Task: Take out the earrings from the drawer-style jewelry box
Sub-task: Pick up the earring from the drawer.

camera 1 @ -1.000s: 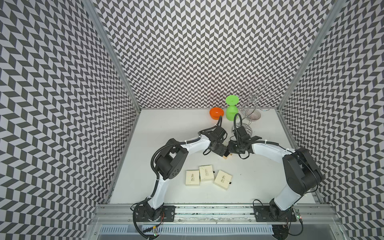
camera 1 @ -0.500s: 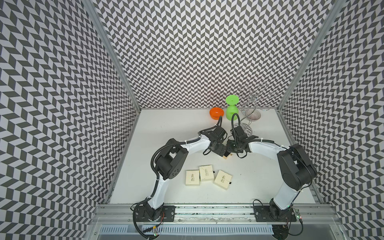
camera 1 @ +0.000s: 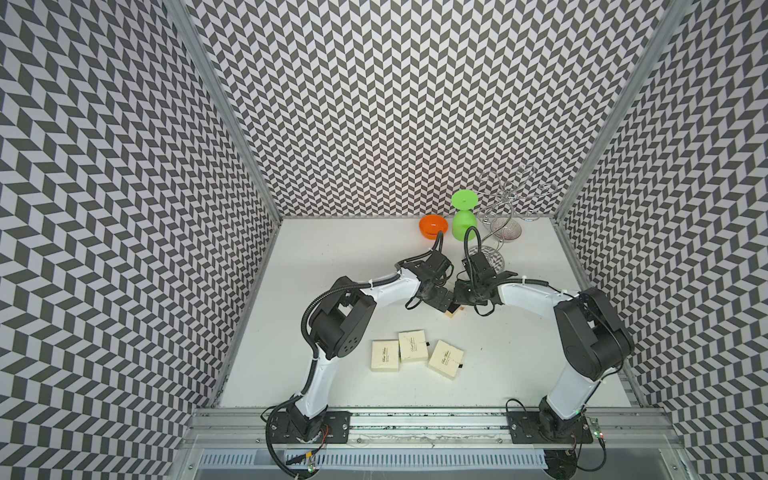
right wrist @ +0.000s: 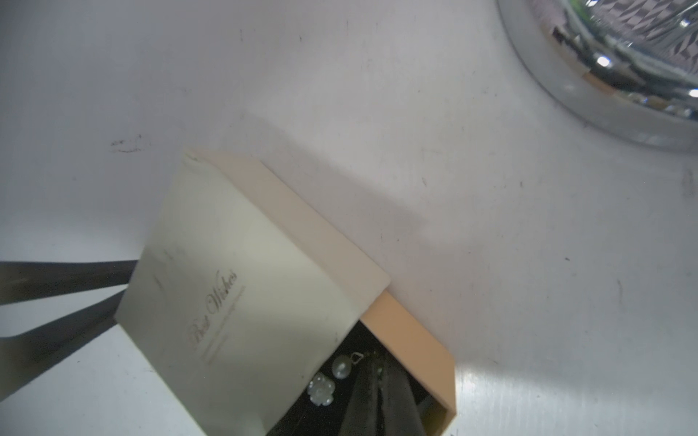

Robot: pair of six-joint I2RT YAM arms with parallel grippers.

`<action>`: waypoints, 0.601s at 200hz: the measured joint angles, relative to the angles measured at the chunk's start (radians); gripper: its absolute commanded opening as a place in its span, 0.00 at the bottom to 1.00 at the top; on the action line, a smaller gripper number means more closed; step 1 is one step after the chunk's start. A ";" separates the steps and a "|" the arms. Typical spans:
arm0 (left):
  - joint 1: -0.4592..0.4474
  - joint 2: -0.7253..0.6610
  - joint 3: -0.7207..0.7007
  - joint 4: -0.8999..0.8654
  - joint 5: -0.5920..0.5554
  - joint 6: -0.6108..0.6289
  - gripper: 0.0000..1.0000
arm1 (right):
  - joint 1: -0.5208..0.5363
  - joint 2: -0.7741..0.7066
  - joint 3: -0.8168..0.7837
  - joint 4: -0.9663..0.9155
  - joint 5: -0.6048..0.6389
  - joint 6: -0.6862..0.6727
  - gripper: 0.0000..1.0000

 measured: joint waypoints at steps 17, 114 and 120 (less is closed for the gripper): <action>0.000 0.000 0.000 0.000 0.000 0.000 0.98 | -0.004 -0.027 -0.020 0.003 -0.023 0.005 0.00; 0.000 0.000 0.000 0.000 0.001 0.000 0.99 | -0.066 -0.143 -0.042 0.007 -0.079 0.026 0.00; 0.000 0.000 0.000 0.000 0.001 0.000 0.99 | -0.073 -0.150 -0.045 0.007 -0.079 0.026 0.00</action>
